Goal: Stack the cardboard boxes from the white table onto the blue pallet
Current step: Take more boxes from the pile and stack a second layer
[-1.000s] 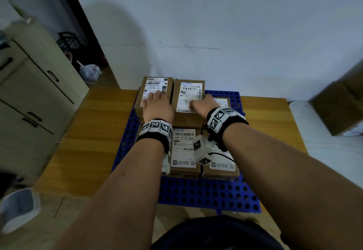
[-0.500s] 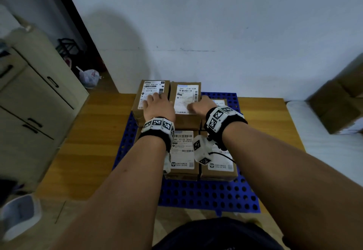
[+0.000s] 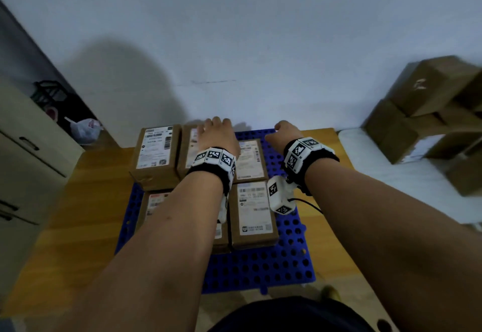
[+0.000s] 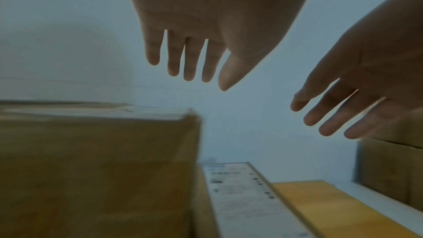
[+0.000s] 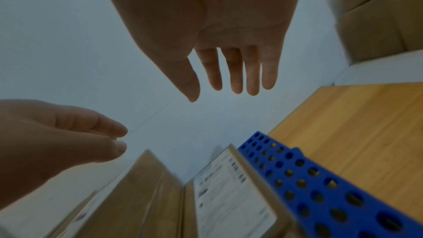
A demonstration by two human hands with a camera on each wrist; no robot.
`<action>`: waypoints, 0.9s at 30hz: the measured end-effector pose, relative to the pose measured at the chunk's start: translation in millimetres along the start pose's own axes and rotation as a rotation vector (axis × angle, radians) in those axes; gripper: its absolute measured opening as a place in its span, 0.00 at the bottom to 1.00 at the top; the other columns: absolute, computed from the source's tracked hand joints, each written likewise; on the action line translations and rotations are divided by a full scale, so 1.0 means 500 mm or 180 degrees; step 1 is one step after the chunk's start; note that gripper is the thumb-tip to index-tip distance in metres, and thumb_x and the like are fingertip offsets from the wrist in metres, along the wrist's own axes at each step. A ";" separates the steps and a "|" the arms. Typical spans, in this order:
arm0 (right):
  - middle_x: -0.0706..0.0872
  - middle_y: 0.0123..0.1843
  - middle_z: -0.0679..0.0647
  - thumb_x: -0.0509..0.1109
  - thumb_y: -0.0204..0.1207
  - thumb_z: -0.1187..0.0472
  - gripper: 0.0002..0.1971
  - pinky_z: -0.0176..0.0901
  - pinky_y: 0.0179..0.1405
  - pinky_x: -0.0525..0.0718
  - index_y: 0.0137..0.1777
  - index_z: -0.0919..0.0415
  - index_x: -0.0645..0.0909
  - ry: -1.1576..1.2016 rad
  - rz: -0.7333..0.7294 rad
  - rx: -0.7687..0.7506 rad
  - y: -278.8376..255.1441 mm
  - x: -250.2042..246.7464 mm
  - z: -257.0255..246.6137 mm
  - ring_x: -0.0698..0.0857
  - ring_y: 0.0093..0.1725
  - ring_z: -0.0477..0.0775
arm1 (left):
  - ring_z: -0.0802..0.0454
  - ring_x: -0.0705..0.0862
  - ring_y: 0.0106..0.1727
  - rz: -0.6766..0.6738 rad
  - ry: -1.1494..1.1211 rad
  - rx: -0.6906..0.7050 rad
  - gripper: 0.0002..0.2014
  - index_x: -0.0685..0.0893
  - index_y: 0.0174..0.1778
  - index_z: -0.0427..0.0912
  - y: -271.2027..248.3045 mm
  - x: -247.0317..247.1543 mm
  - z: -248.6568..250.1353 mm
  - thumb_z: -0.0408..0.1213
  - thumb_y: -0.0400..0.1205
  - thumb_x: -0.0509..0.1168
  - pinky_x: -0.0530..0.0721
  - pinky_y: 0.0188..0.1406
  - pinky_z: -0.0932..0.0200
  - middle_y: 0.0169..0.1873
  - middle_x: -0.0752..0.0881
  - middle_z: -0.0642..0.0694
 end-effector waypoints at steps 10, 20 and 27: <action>0.80 0.66 0.61 0.64 0.79 0.59 0.21 0.47 0.50 0.83 0.72 0.61 0.73 0.0168 0.0499 0.0227 0.072 -0.245 0.229 0.83 0.57 0.63 | 0.40 0.72 0.71 0.0286 -0.0002 0.0566 0.20 0.73 0.70 0.38 0.072 -0.031 0.346 0.39 0.82 0.57 0.67 0.73 0.44 0.69 0.75 0.39; 0.83 0.64 0.62 0.64 0.80 0.60 0.18 0.44 0.50 0.78 0.68 0.64 0.77 0.0256 0.0879 0.0367 0.150 -0.537 0.485 0.83 0.60 0.62 | 0.40 0.75 0.67 0.0392 -0.0322 0.0894 0.21 0.74 0.70 0.38 0.142 -0.060 0.737 0.45 0.83 0.57 0.72 0.65 0.47 0.66 0.77 0.38; 0.78 0.70 0.63 0.63 0.78 0.60 0.24 0.49 0.60 0.80 0.75 0.62 0.70 0.0495 0.1030 0.0551 0.219 -0.669 0.600 0.81 0.65 0.64 | 0.39 0.75 0.68 0.0315 -0.0387 0.0929 0.23 0.73 0.72 0.39 0.178 -0.066 0.914 0.47 0.84 0.57 0.73 0.64 0.47 0.67 0.77 0.38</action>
Point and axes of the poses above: each hand's wrist, its own y-axis towards the middle knuckle, its own x-axis out of the palm, z = x × y, the point moved 2 cm from there along y, towards the middle knuckle
